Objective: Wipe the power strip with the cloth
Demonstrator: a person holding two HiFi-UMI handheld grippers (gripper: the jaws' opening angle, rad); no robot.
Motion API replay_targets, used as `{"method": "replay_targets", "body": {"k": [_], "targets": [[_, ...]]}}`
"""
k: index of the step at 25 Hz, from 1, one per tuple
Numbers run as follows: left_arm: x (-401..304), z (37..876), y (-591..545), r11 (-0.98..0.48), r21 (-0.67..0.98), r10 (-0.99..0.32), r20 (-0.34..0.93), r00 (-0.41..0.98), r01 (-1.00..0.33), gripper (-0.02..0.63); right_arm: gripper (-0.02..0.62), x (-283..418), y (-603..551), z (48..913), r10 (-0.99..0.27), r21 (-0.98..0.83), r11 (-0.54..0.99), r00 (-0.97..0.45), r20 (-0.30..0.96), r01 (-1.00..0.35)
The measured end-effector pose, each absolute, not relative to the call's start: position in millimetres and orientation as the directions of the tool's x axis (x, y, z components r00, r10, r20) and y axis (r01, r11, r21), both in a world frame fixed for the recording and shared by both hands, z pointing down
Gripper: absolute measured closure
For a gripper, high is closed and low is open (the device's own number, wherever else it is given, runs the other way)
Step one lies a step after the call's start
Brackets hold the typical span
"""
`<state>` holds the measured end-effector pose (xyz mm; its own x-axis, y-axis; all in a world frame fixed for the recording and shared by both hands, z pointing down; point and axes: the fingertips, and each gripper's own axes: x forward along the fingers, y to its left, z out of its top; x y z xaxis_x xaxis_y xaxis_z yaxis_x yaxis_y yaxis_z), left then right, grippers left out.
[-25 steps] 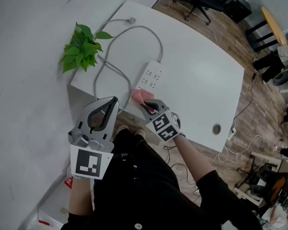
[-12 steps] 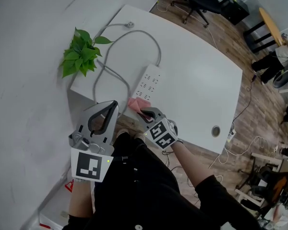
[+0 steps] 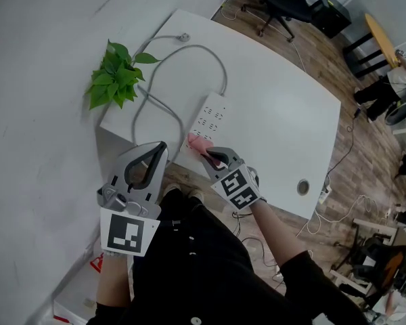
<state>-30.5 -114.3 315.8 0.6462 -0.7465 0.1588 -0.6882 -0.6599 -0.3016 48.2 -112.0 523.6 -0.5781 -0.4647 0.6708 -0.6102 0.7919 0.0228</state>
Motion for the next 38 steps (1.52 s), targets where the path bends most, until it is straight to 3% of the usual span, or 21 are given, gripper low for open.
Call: {"method": "replay_targets", "body": {"k": [10, 21, 38], "targets": [[-33.2, 316.3, -112.7, -0.653, -0.296, -0.754, 0.166, 0.636, -0.697, 0.592, 0.548, 87.3, -175.2, 478.0, -0.604, 0.157, 0.724, -0.509, 0.613, -0.671], [-37.1, 317.6, -109.9, -0.630, -0.289, -0.775, 0.175, 0.607, -0.721, 0.592, 0.548, 110.5, -247.0, 474.4, -0.669, 0.253, 0.681, -0.443, 0.597, -0.687], [-57.9, 325.8, -105.9, -0.584, -0.288, -0.812, 0.211, 0.544, -0.759, 0.592, 0.548, 95.5, -291.9, 540.1, -0.572, 0.213, 0.727, -0.405, 0.713, -0.652]]}}
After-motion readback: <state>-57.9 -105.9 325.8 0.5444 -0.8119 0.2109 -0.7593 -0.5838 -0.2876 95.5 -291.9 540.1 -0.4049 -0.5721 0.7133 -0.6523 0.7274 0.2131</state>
